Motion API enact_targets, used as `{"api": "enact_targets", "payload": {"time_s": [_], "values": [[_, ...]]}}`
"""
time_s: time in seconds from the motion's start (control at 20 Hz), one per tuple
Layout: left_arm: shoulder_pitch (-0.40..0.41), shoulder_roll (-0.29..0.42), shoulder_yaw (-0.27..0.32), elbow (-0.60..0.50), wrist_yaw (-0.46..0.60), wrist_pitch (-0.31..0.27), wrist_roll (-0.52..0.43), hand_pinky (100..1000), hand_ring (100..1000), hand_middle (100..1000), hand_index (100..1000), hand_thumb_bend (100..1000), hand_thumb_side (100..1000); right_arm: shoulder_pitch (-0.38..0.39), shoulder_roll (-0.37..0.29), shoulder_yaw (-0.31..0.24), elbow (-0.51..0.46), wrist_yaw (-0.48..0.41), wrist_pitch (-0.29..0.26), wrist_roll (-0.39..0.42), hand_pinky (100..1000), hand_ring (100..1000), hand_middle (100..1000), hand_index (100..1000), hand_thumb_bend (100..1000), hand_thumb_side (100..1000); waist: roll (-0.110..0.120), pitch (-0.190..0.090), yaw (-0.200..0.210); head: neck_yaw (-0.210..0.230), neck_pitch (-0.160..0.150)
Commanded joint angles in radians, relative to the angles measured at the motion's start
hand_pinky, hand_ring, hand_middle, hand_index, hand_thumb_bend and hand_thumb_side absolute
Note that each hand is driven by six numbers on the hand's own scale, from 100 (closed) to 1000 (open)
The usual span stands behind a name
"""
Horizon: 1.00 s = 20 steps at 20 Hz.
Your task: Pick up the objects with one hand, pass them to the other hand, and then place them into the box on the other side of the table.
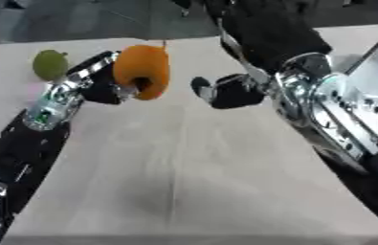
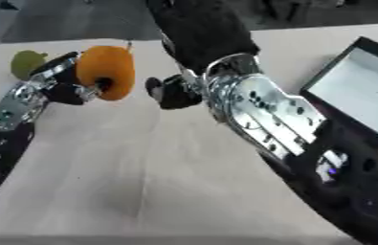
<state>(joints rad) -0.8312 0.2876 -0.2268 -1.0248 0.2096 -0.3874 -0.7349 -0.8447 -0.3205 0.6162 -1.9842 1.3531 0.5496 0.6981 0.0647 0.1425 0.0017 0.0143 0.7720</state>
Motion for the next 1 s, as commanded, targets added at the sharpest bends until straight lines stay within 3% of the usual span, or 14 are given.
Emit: {"api": "enact_targets", "payload": {"time_s": [0.05, 0.45, 1.0], "values": [[-0.030, -0.004, -0.006, -0.048, 0.035, -0.121, -0.172, 573, 427, 407, 493, 100, 282, -0.018, 0.003, -0.003, -0.016, -0.010, 0.103, 0.088, 834, 864, 842, 1000, 427, 329, -0.001, -0.012, -0.001, 0.003, -0.002], [-0.028, -0.023, -0.047, -0.080, 0.030, -0.106, -0.172, 575, 428, 408, 495, 100, 277, -0.019, 0.009, 0.004, -0.016, -0.030, 0.113, 0.079, 832, 860, 832, 1000, 423, 312, 0.001, -0.010, -0.002, -0.015, -0.002], [-0.050, -0.043, -0.070, -0.141, 0.083, -0.079, -0.172, 577, 427, 407, 494, 100, 294, -0.016, 0.014, 0.016, -0.016, -0.091, 0.166, 0.057, 828, 851, 811, 996, 401, 299, 0.004, -0.006, -0.006, -0.016, -0.002]]}}
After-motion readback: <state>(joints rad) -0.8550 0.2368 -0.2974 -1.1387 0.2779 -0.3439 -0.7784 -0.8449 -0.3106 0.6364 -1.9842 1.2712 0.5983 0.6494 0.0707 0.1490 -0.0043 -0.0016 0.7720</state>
